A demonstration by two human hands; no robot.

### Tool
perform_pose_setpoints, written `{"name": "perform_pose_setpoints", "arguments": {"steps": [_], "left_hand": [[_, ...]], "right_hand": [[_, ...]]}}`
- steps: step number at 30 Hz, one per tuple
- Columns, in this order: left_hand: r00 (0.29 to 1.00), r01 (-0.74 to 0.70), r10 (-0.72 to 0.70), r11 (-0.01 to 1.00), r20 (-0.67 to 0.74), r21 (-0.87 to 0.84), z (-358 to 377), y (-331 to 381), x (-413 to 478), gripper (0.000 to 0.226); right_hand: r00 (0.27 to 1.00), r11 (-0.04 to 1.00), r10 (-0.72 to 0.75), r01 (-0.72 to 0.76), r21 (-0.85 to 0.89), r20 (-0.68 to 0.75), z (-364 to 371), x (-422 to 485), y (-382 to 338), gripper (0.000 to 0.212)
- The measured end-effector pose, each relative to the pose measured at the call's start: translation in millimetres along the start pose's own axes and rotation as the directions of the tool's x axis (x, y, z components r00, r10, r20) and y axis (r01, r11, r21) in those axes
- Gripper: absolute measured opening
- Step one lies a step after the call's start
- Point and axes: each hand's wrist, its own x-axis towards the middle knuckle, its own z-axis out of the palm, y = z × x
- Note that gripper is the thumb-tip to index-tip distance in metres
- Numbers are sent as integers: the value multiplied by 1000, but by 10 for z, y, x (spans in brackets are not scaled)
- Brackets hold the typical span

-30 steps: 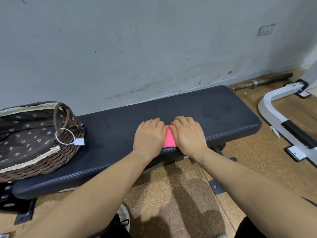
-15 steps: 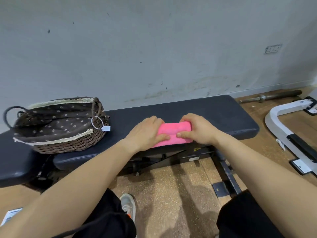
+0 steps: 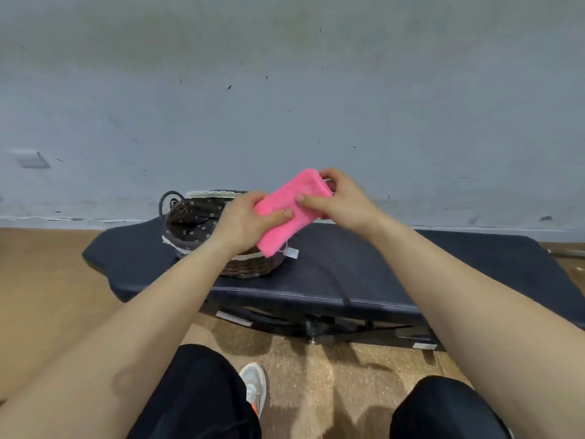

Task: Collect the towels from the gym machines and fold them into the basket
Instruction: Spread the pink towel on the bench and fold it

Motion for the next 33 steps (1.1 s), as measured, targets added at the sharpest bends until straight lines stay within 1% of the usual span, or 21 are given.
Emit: {"name": "perform_pose_setpoints", "arguments": {"steps": [2, 3, 4, 7, 9, 10, 12, 14, 17, 20, 23, 25, 26, 27, 31, 33], "left_hand": [[997, 47, -48, 999, -57, -21, -208, -218, 116, 41], [995, 76, -78, 997, -60, -28, -306, -344, 174, 40], [993, 105, -107, 993, -39, -43, -397, -469, 231, 38], [973, 218, -208, 970, 100, -109, -644, -872, 413, 31], [950, 297, -285, 951, 127, -85, -791, -1103, 511, 32], [945, 310, -305, 950, 115, -32, -848, -1211, 558, 33], [952, 279, -294, 948, 83, 156, -923, -1418, 639, 40], [963, 223, -261, 918, 75, 327, -933, -1601, 711, 51], [963, 160, -244, 859, 114, 487, -884, -1765, 797, 65], [962, 89, -233, 762, 142, 642, -844, -1818, 836, 70], [979, -25, -144, 615, 143, 788, -834, -1842, 852, 72], [980, -83, -108, 540, 167, 838, -849, -1857, 878, 66], [978, -107, -96, 522, 183, 846, -861, -1866, 901, 61], [976, -128, -83, 524, 200, 842, -872, -1878, 931, 55], [944, -174, -108, 641, 312, 748, -873, -1922, 1025, 23], [927, -183, -145, 631, 347, 754, -857, -1967, 1040, 22]], "right_hand": [[999, 999, -30, 31, -19, 24, 299, 348, -82, 53], [999, 998, -44, 46, -49, 30, 458, 509, -118, 52], [998, 995, -59, 62, -82, 35, 622, 667, -141, 50], [993, 976, -102, 111, -188, 58, 1107, 1090, -175, 43], [991, 960, -108, 125, -251, 81, 1393, 1321, -173, 42], [990, 952, -109, 131, -278, 94, 1521, 1419, -163, 43], [988, 934, -107, 139, -328, 113, 1739, 1583, -110, 45], [986, 913, -98, 143, -383, 134, 1917, 1705, -38, 47], [982, 879, -56, 135, -458, 181, 2120, 1816, 92, 43], [975, 870, 5, 106, -481, 224, 2261, 1886, 202, 39], [959, 870, 57, 88, -486, 277, 2367, 1971, 289, 44], [950, 856, 69, 100, -508, 304, 2422, 2016, 329, 41], [947, 843, 75, 107, -527, 311, 2445, 2031, 342, 38], [947, 829, 82, 110, -549, 312, 2466, 2033, 348, 37], [963, 810, 74, 94, -579, 259, 2591, 2053, 395, 34], [978, 784, 31, 105, -612, 208, 2655, 2026, 424, 40]]}}
